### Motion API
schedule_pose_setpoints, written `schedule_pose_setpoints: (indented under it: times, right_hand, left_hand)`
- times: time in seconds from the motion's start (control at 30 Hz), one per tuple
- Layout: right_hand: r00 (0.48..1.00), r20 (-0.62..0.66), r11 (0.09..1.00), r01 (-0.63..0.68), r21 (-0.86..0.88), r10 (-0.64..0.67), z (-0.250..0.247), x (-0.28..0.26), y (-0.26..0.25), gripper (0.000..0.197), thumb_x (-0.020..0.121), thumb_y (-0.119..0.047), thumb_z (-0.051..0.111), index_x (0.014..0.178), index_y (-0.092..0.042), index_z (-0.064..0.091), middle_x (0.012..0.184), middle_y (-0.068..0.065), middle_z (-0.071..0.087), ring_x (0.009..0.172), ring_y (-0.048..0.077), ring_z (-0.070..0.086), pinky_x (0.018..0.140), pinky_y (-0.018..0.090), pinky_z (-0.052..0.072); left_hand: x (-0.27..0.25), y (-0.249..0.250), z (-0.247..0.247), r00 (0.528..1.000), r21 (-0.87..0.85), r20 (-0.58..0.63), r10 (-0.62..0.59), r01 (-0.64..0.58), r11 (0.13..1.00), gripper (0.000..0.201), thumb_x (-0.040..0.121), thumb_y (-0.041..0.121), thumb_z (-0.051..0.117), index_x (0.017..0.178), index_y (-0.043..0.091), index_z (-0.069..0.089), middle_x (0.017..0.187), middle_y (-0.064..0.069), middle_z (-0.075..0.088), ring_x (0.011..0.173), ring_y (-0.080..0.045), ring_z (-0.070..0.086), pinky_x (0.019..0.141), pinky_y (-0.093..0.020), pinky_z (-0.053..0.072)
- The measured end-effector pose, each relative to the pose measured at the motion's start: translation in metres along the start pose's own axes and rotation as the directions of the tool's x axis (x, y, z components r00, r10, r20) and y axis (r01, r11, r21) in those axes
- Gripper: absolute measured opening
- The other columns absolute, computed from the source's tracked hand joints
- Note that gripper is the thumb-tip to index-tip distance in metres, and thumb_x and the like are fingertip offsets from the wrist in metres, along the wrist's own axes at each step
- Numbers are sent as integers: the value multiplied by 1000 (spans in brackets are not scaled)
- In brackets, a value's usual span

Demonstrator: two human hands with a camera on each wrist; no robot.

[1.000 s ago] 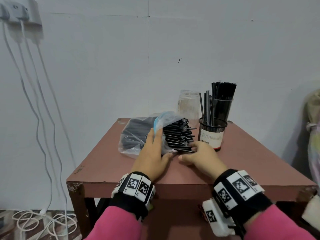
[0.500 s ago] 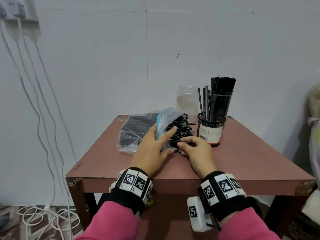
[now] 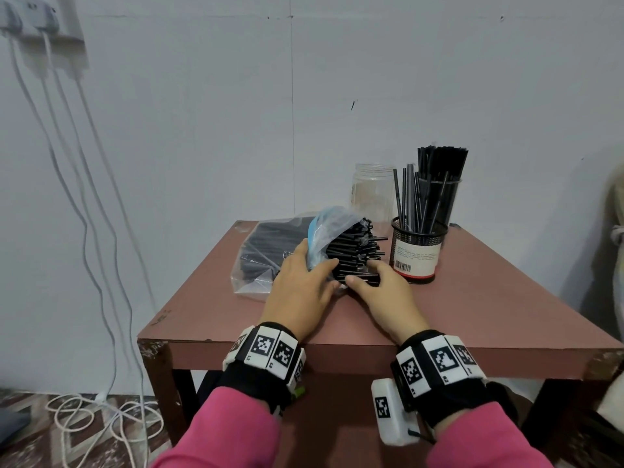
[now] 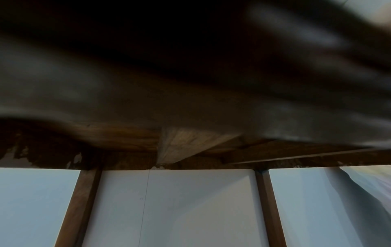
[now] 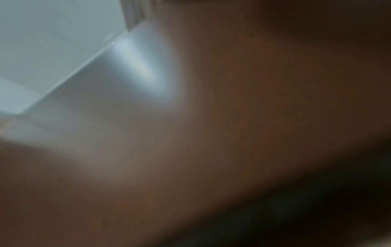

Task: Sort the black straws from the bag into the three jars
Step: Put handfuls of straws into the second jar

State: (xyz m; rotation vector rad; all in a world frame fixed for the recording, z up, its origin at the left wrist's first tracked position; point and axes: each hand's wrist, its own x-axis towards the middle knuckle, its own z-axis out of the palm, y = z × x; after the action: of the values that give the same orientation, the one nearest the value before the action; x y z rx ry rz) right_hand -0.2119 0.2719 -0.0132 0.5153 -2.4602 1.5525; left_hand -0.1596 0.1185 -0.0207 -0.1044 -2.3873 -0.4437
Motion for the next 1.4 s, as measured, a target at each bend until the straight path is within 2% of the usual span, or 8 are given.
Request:
schedule_pose_setpoints:
  times: [0.2, 0.33, 0.63, 0.77, 0.87, 1.1, 1.3, 1.4]
  right_hand:
    - [992, -79, 935, -60, 350, 94, 3, 1, 3, 19, 83, -2, 69, 99, -12, 71, 78, 3, 71, 65, 14, 68, 76, 36, 57]
    - [968, -180, 878, -70, 474, 174, -3, 1, 5, 18, 84, -6, 65, 83, -24, 66, 80, 4, 69, 58, 13, 63, 66, 37, 55]
    - [985, -121, 859, -42, 510, 120, -4, -4, -1, 17, 94, -8, 56, 86, -16, 68, 89, 7, 72, 70, 18, 69, 62, 29, 55]
    - [976, -55, 707, -113, 699, 210, -8, -3, -8, 24, 97, -6, 41, 94, -9, 65, 90, 9, 69, 60, 14, 67, 50, 22, 54]
    - [975, -54, 591, -86, 802, 215, -12, -4, -11, 19, 100, -16, 43, 103, -7, 59, 91, 6, 64, 67, 17, 65, 55, 24, 56]
    - [993, -83, 714, -5, 701, 89, -8, -10, -8, 6, 96, -11, 56, 100, -13, 60, 108, 16, 64, 70, 14, 66, 64, 28, 58]
    - [997, 72, 633, -62, 772, 10, -13, -22, -20, 24, 84, 0, 68, 104, -10, 62, 91, 10, 72, 70, 19, 69, 69, 41, 59]
    - [986, 167, 731, -101, 675, -18, -11, -23, -20, 44, 74, 11, 72, 112, -10, 61, 98, 14, 72, 87, 24, 70, 72, 45, 58]
  left_hand:
    - [-1, 0, 0, 1000, 1, -14, 2, -2, 1000, 39, 90, 28, 65, 127, 20, 60, 146, -20, 36, 125, -36, 44, 102, -49, 42]
    - [-1, 1, -1, 1000, 3, -19, -11, 11, 1000, 39, 90, 27, 64, 128, 20, 60, 147, -19, 36, 127, -35, 43, 104, -48, 41]
    - [-2, 3, -5, 999, -2, -5, 47, -47, 999, 40, 85, 22, 69, 123, 31, 63, 156, -25, 18, 129, -42, 42, 101, -51, 43]
    - [-1, 3, -5, 998, 46, -3, 57, -56, 997, 36, 86, 27, 67, 121, 34, 65, 155, -25, 20, 118, -41, 50, 95, -51, 47]
    - [-1, 2, -3, 998, 61, -14, 61, -60, 996, 35, 86, 28, 67, 121, 32, 65, 155, -25, 22, 117, -42, 50, 93, -51, 48]
    - [1, 5, -3, 1000, 157, 9, -1, 0, 988, 52, 85, 61, 43, 127, 33, 55, 159, -18, 14, 119, -36, 46, 95, -45, 44]
    - [0, 7, -4, 996, 197, -54, -77, 86, 977, 24, 85, 33, 67, 104, 20, 61, 147, -26, 35, 103, -45, 54, 80, -49, 49]
    - [0, 8, -5, 996, 218, -56, -62, 73, 973, 22, 80, 30, 72, 97, 18, 64, 138, -28, 45, 92, -44, 58, 72, -47, 49]
